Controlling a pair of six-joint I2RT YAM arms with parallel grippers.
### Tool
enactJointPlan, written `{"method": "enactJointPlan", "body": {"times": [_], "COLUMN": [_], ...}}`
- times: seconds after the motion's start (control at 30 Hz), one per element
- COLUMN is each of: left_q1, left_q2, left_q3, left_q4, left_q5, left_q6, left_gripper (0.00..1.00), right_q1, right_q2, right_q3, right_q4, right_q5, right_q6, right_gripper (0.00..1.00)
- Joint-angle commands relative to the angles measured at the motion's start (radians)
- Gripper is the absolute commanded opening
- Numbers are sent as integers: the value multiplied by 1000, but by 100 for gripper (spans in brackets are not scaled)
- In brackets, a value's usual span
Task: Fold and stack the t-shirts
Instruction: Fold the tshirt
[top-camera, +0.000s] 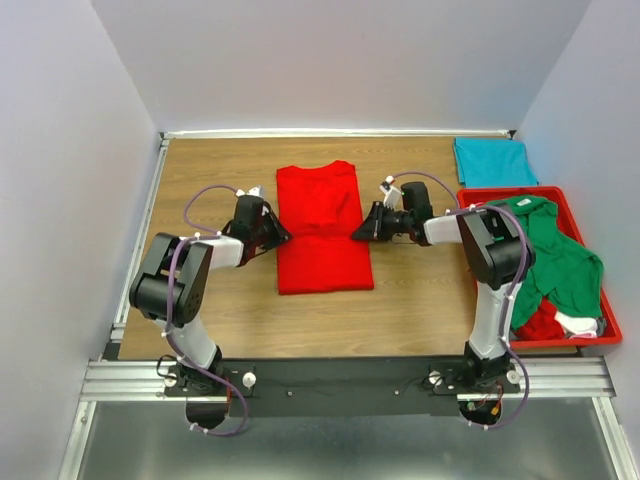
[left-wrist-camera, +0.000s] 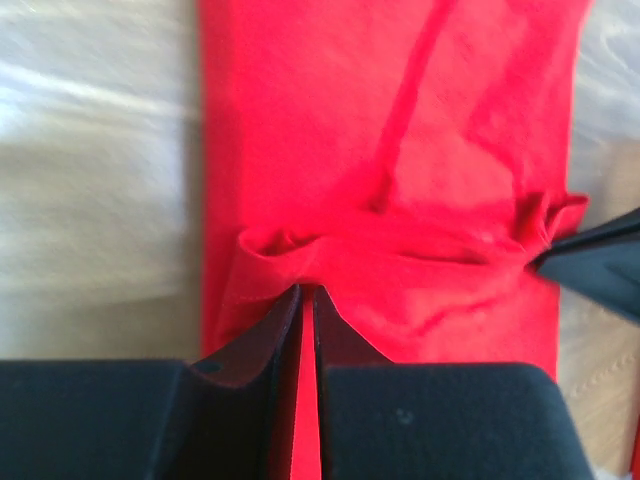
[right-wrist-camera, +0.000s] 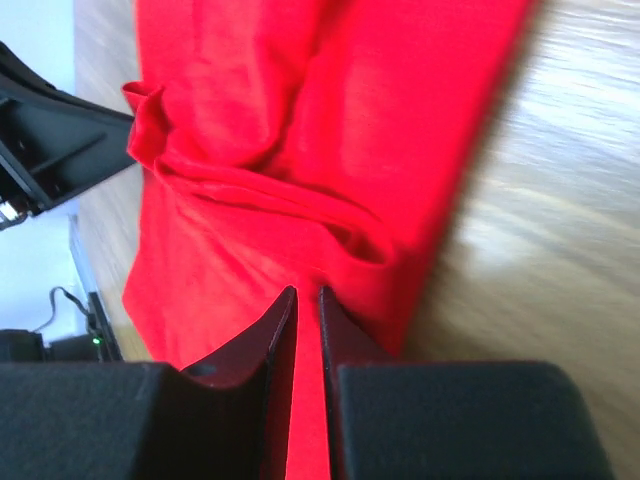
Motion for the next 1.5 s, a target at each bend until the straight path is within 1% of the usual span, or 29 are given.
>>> {"method": "enactJointPlan", "body": {"times": [0.0, 0.13, 0.17, 0.23, 0.27, 0.3, 0.33, 0.37, 0.47, 0.5, 0.53, 0.63, 0.8, 0.87, 0.9, 0.93, 1.03, 1.13, 1.17, 1.2, 1.23, 1.3, 1.33, 1.4, 1.47], "left_q1": [39, 42, 42, 40, 36, 33, 27, 21, -33, -54, -90, -131, -131, -128, -124, -119, -108, -108, -108, -108, -107, -108, -110, -108, -108], "left_q2": [52, 23, -21, -86, -160, -204, -242, -315, -394, -422, -434, -440, -356, -338, -338, -353, -400, -509, -529, -547, -564, -612, -627, -673, -716], "left_q3": [40, 47, 29, 0, -41, -63, -86, -129, -196, -213, -229, -311, -370, -391, -400, -414, -427, -434, -431, -428, -422, -408, -404, -396, -387], "left_q4": [63, 31, 25, -5, -31, -45, -62, -102, -148, -163, -167, -156, -86, -76, -64, -62, -94, -137, -148, -168, -177, -205, -214, -237, -256], "left_q5": [38, 69, 83, 90, 94, 94, 92, 91, 101, 106, 106, 65, 55, 35, 34, 32, 15, -6, -8, -6, -5, -6, -11, -29, -52], "left_q6": [-13, -3, -2, 6, 7, 9, 12, 12, -6, -25, -35, -75, -123, -143, -158, -163, -177, -174, -169, -164, -160, -152, -151, -154, -160], "left_gripper": [17, 22, 26, 30, 32, 34, 34, 35, 36, 36, 35, 30, 21, 16, 16, 16, 16, 16, 17, 18, 19, 20, 21, 21, 21], "right_q1": [-46, -63, -63, -60, -57, -52, -32, -19, 35, 49, 66, 81, 75, 37, 0, -12, -18, 1, 14, 32, 78, 130, 184, 228, 281], "right_q2": [54, 22, -15, -55, -103, -127, -156, -203, -268, -300, -308, -290, -170, -97, -76, -57, -81, -174, -196, -234, -245, -254, -250, -236, -184], "right_q3": [-8, -9, -16, -37, -74, -95, -115, -162, -229, -277, -299, -374, -445, -471, -480, -488, -491, -480, -473, -461, -430, -396, -360, -324, -280], "right_q4": [86, 66, 60, 63, 66, 69, 72, 72, 87, 106, 145, 219, 270, 293, 336, 339, 338, 324, 313, 302, 295, 295, 301, 314, 360], "right_q5": [-43, -58, -71, -112, -124, -134, -146, -152, -184, -192, -210, -210, -194, -195, -212, -212, -210, -207, -207, -206, -203, -186, -175, -149, -134], "right_q6": [19, 24, 29, 52, 70, 79, 90, 98, 133, 151, 186, 231, 227, 255, 274, 289, 291, 302, 302, 305, 309, 337, 346, 366, 398], "right_gripper": [21, 22, 25, 28, 31, 34, 36, 38, 39, 39, 39, 39, 38, 38, 38, 38, 38, 38, 40, 41, 41, 42, 42, 43, 43]}}
